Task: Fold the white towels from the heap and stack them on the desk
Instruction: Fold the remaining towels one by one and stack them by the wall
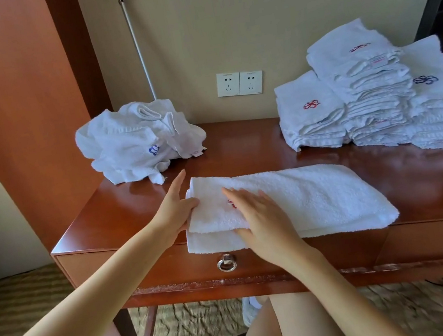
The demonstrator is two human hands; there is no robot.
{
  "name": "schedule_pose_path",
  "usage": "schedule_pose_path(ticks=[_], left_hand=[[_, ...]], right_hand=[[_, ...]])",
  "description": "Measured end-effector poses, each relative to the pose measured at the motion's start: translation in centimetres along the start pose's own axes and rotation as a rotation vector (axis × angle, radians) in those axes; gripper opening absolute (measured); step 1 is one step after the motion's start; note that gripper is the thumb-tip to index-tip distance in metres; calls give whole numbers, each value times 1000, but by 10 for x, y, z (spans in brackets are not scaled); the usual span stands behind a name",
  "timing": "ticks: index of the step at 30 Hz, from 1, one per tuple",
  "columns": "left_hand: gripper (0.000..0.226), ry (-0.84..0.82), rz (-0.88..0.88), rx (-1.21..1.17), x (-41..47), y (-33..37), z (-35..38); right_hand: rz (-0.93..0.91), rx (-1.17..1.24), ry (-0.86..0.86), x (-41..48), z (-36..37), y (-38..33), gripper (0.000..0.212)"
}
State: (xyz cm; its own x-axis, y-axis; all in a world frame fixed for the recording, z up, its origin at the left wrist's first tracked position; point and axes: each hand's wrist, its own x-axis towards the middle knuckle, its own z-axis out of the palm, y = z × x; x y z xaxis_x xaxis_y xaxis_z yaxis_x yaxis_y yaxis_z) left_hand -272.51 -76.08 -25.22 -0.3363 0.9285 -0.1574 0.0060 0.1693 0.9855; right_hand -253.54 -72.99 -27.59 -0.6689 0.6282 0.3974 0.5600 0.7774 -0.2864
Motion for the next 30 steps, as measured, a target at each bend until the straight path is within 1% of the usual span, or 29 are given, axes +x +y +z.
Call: schedule_pose_path(ticks=[3,7,9,12,13,14,15,16,17,18,19,20,21,22,23,24,25,27,29,30], left_hand=[[65,-15,69,98,-8,-3,-3],[63,28,147,304,-10,-9,-7],[64,50,192,529,-9,-8,-7],[65,109,264,1069,-11,-1,-3],[66,126,286,1200,-10,1,-1],[67,128,293,1274,-6,3,2],[68,109,292,1308,-2,7,5],[67,76,292,1320,1,12,11],[65,32,288,1319,5,18,18],[60,-12,289,1314,9,23,27],[56,-47,292,1306,12,27,37],[52,-79,303,1306,16,31,47],[51,-113,321,1312,20,34,57],[50,-155,341,1307,26,37,65],[51,-204,350,1278,32,40,73],[52,-254,343,1234,37,43,81],[52,-303,324,1190,43,46,87],[52,-387,291,1123,56,50,100],[54,-461,258,1038,72,51,112],[55,-498,232,974,79,52,118]], right_hand=[[-9,-82,-104,-7,-7,23,70],[-44,-167,-191,-11,-5,26,65],[-48,-188,-209,-12,-4,25,65],[-54,-175,-284,-17,-12,23,79],[-35,-112,-300,-19,-18,24,82],[9,-24,-292,-22,-26,28,84],[78,64,-250,-24,-34,35,84],[165,117,-165,-27,-44,45,80],[267,99,-54,-30,-55,57,72],[382,7,48,-33,-66,71,62],[509,-129,112,-37,-78,87,56],[638,-249,122,-40,-90,102,56],[759,-318,77,-43,-99,117,61],[853,-326,4,-43,-107,132,66],[915,-270,-77,-41,-113,145,70],[947,-135,-144,-38,-116,155,72],[960,49,-175,-34,-119,163,70],[960,345,-193,-27,-120,167,56],[901,481,-161,-20,-117,169,34],[846,519,-117,-16,-116,171,28]])
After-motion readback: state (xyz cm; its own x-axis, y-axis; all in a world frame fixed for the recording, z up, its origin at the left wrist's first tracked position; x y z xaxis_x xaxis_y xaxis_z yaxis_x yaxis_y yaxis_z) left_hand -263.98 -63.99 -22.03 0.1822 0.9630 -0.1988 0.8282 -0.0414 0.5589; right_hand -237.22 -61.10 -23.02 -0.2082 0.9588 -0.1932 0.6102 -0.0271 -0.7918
